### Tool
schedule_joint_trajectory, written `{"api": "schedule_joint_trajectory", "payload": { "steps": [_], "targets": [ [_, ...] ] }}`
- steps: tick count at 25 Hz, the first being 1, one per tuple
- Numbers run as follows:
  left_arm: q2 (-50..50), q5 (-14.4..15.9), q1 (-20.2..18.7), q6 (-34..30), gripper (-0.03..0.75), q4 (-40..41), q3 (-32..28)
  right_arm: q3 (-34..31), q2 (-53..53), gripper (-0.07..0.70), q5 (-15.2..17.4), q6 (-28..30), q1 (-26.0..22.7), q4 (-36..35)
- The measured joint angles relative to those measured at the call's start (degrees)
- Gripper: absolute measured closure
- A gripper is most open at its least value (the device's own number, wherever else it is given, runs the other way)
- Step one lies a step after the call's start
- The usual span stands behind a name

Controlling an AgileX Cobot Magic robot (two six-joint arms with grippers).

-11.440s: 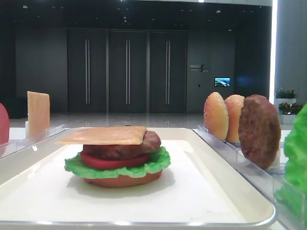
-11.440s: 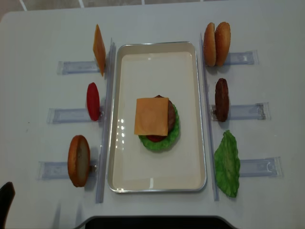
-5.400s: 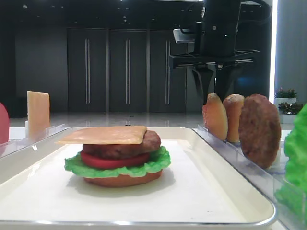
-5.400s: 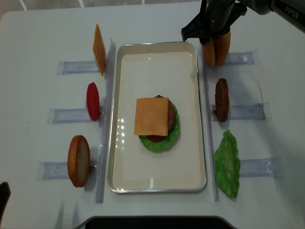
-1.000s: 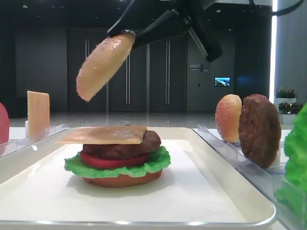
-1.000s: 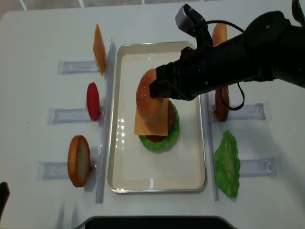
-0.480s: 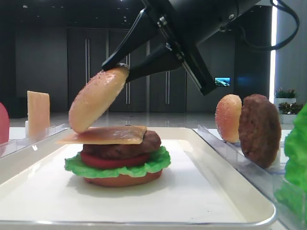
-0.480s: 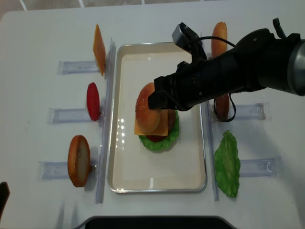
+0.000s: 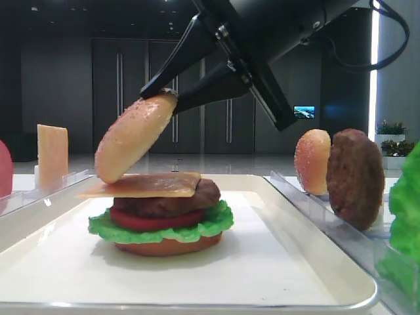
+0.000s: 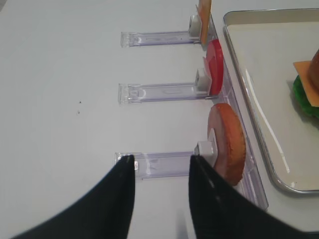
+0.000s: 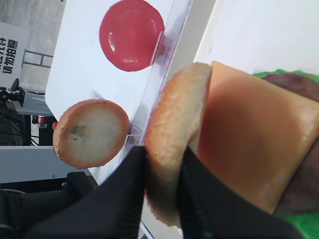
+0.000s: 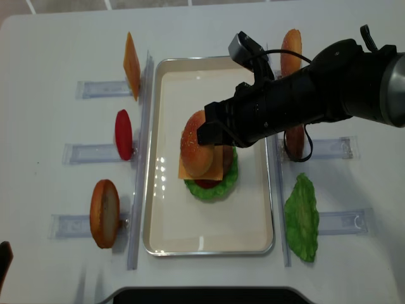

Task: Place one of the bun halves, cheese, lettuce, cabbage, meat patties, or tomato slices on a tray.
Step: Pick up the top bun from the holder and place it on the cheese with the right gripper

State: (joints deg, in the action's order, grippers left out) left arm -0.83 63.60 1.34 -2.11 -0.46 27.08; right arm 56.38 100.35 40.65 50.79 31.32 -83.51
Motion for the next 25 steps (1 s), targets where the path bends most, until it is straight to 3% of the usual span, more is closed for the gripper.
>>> {"api": "schedule_joint_trajectory", "payload": {
  "steps": [4,13,20,25],
  "targets": [
    [0.00,0.00,0.00,0.00,0.433,0.00,0.00,0.00,0.00,0.484,-0.25,-0.70,0.00,0.57],
    [0.00,0.00,0.00,0.00,0.433,0.00,0.00,0.00,0.00,0.265,-3.29,-6.68,0.00,12.66],
    [0.00,0.00,0.00,0.00,0.433,0.00,0.00,0.19,0.00,0.185,-5.34,-7.85,0.00,16.95],
    [0.00,0.00,0.00,0.00,0.433,0.00,0.00,4.07,0.00,0.168,-3.97,-17.86,0.00,30.34]
  ]
}}
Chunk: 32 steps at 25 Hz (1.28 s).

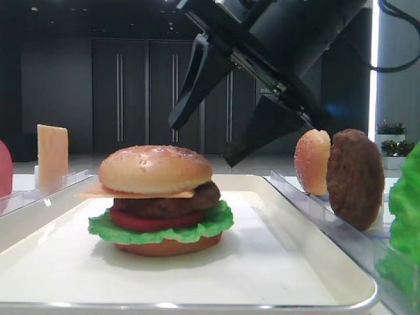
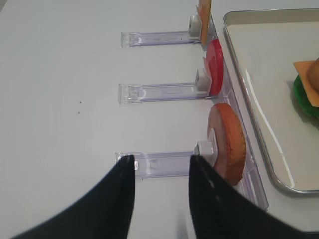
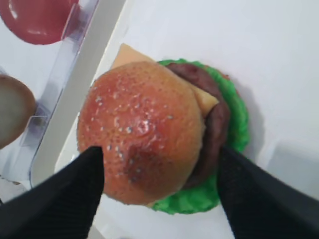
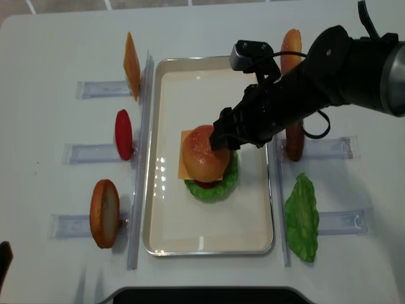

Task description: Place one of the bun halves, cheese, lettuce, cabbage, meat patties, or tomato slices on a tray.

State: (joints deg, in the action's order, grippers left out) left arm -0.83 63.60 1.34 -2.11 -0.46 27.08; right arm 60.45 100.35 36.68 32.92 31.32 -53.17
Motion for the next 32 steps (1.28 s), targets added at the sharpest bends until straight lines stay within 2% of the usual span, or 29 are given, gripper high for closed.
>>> {"api": "schedule_joint_trajectory", "payload": {
  "steps": [2,4,6,8,11,14,17,20,23,32],
  "targets": [
    [0.00,0.00,0.00,0.00,0.433,0.00,0.00,3.44,0.00,0.166,1.69,-7.52,0.00,7.66],
    [0.00,0.00,0.00,0.00,0.433,0.00,0.00,7.46,0.00,0.166,5.19,-15.48,0.06,17.15],
    [0.00,0.00,0.00,0.00,0.433,0.00,0.00,12.56,0.00,0.167,9.68,-24.80,0.73,27.39],
    [0.00,0.00,0.00,0.00,0.433,0.00,0.00,17.54,0.00,0.174,15.54,-34.90,1.86,39.05],
    [0.00,0.00,0.00,0.00,0.433,0.00,0.00,24.52,0.00,0.178,22.97,-43.01,3.69,50.94],
    [0.00,0.00,0.00,0.00,0.433,0.00,0.00,28.29,-0.23,0.181,26.30,-45.20,4.26,54.52],
    [0.00,0.00,0.00,0.00,0.433,0.00,0.00,28.91,-0.23,0.192,27.53,-45.59,3.67,55.46],
    [0.00,0.00,0.00,0.00,0.433,0.00,0.00,29.01,0.21,0.198,27.96,-45.21,0.06,55.09],
    [0.00,0.00,0.00,0.00,0.433,0.00,0.00,29.01,0.62,0.198,29.10,-43.22,-6.95,55.14],
    [0.00,0.00,0.00,-0.11,0.433,0.00,0.00,29.01,0.96,0.198,32.76,-37.83,-34.23,56.25]
  ]
}}
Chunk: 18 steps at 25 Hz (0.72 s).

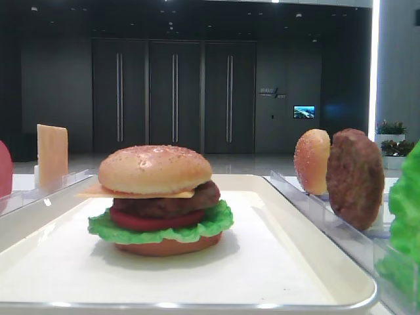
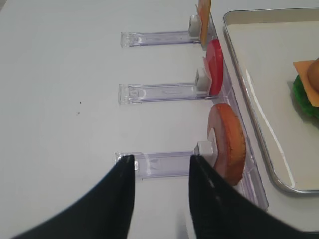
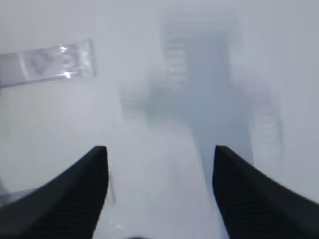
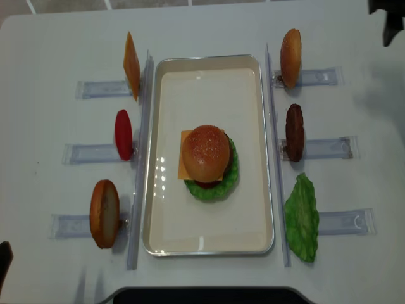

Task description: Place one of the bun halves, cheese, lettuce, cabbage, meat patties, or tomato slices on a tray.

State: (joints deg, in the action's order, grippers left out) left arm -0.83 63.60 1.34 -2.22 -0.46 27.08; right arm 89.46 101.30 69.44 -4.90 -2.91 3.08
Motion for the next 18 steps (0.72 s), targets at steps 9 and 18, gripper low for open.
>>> {"api": "schedule_joint_trajectory", "payload": {
  "steps": [9,18],
  "targets": [
    [0.00,0.00,0.00,-0.15,0.433,0.00,0.00,-3.88,-3.72,0.198,0.08,6.22,-5.49,-1.46],
    [0.00,0.00,0.00,-0.32,0.433,0.00,0.00,-31.27,-30.38,0.198,-3.12,9.15,-5.10,-2.78]
  ]
}}
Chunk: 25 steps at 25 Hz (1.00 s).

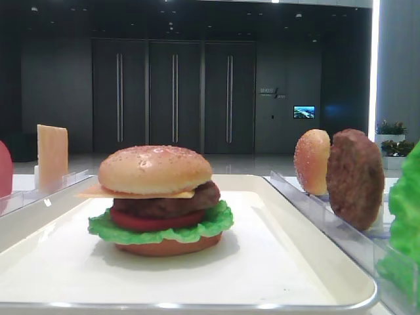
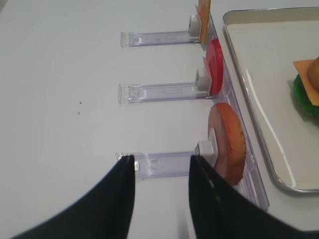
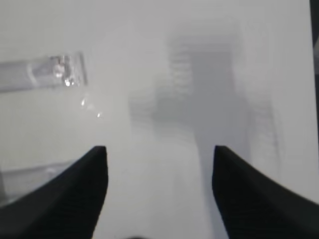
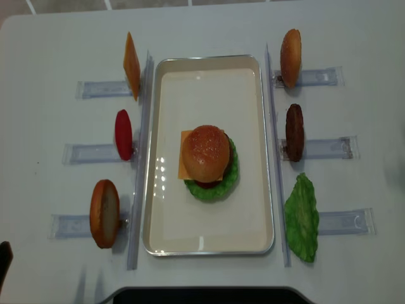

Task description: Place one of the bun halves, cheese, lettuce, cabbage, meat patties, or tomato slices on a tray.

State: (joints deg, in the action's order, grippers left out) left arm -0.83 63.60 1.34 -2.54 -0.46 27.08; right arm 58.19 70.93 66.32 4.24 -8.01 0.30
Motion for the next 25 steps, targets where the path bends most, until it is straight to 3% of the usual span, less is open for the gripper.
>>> {"api": "schedule_joint_trajectory", "payload": {
  "steps": [8,14,25],
  "targets": [
    [0.00,0.00,0.00,-0.02,0.433,0.00,0.00,-16.43,-24.81,0.198,0.46,0.15,0.00,-5.46],
    [0.00,0.00,0.00,-0.02,0.433,0.00,0.00,-27.12,-42.48,0.198,0.71,0.15,0.00,-5.53],
    [0.00,0.00,0.00,-0.02,0.433,0.00,0.00,-29.03,-64.05,0.202,-1.04,1.05,0.00,-5.50]
  ]
}}
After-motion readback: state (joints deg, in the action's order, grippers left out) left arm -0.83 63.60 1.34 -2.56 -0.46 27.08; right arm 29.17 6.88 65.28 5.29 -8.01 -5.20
